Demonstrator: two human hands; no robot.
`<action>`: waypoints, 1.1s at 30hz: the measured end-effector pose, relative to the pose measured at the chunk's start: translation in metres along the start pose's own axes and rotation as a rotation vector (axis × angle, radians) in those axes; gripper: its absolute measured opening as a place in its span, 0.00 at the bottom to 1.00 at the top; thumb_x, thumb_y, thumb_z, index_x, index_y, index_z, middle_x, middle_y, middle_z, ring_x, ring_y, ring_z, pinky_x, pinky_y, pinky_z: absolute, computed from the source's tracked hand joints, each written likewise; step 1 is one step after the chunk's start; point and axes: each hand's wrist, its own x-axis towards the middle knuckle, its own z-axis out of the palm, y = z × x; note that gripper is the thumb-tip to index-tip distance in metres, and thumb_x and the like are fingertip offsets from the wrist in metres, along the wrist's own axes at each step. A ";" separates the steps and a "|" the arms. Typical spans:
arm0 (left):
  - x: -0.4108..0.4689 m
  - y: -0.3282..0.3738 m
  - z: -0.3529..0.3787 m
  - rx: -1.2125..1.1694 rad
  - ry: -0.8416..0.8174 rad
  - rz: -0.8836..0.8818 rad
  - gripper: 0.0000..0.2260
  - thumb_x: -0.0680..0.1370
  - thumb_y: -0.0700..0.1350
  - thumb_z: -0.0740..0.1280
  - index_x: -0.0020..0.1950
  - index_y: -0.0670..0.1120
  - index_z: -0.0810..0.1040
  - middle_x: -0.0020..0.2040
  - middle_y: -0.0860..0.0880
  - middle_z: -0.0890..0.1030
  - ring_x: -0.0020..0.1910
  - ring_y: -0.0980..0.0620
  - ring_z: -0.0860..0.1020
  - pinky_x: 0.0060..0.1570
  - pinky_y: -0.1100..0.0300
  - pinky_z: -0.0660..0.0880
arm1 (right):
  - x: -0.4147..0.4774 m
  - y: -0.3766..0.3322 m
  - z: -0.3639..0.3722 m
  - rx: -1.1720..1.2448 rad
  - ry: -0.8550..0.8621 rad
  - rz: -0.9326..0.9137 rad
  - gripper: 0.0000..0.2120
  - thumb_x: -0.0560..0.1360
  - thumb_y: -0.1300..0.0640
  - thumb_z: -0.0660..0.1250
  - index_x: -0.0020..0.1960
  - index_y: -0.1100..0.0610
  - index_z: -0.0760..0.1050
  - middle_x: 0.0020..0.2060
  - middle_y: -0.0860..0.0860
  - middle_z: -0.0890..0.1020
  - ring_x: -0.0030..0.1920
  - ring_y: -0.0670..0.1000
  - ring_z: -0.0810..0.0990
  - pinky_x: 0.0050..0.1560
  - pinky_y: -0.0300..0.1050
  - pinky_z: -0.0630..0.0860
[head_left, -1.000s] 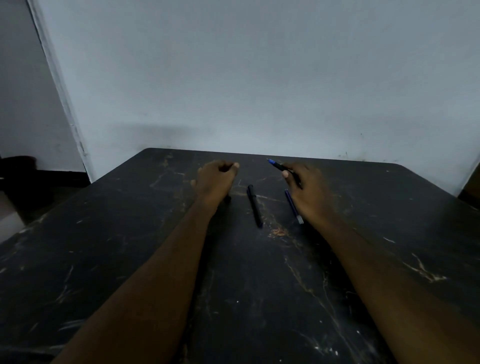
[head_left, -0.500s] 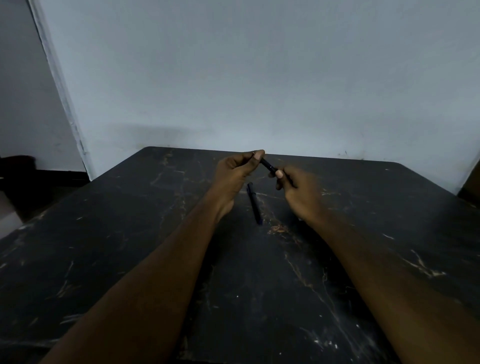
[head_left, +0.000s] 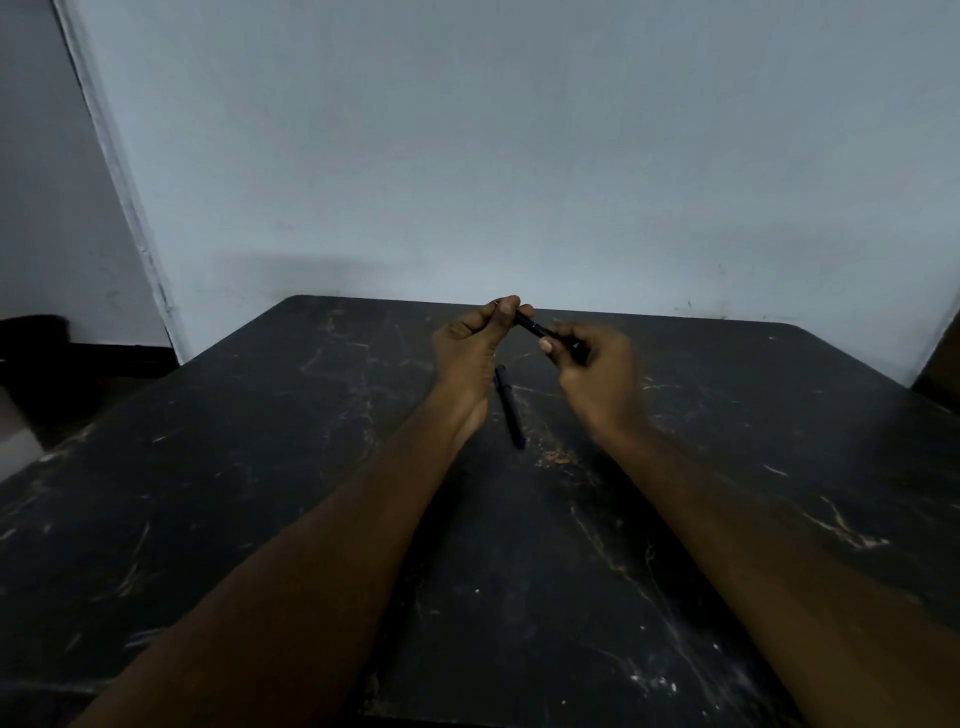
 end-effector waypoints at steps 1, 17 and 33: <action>-0.001 -0.001 0.000 0.001 0.015 0.002 0.12 0.78 0.44 0.69 0.57 0.38 0.82 0.44 0.53 0.84 0.39 0.71 0.79 0.47 0.69 0.70 | -0.001 -0.001 0.000 0.003 0.012 -0.005 0.05 0.75 0.59 0.70 0.47 0.59 0.84 0.38 0.55 0.84 0.39 0.54 0.81 0.40 0.53 0.78; 0.006 0.002 -0.008 -0.058 0.041 -0.051 0.18 0.73 0.39 0.74 0.62 0.38 0.78 0.48 0.46 0.82 0.45 0.60 0.81 0.52 0.66 0.76 | 0.001 0.014 0.002 -0.097 -0.088 -0.039 0.12 0.80 0.56 0.64 0.42 0.61 0.80 0.35 0.54 0.79 0.34 0.50 0.73 0.35 0.47 0.67; 0.007 0.001 -0.007 -0.013 0.017 -0.033 0.19 0.76 0.38 0.71 0.65 0.41 0.74 0.42 0.52 0.81 0.33 0.65 0.79 0.32 0.74 0.72 | 0.001 0.017 0.001 -0.127 -0.055 -0.046 0.13 0.80 0.57 0.63 0.40 0.61 0.78 0.29 0.46 0.72 0.29 0.41 0.67 0.29 0.34 0.58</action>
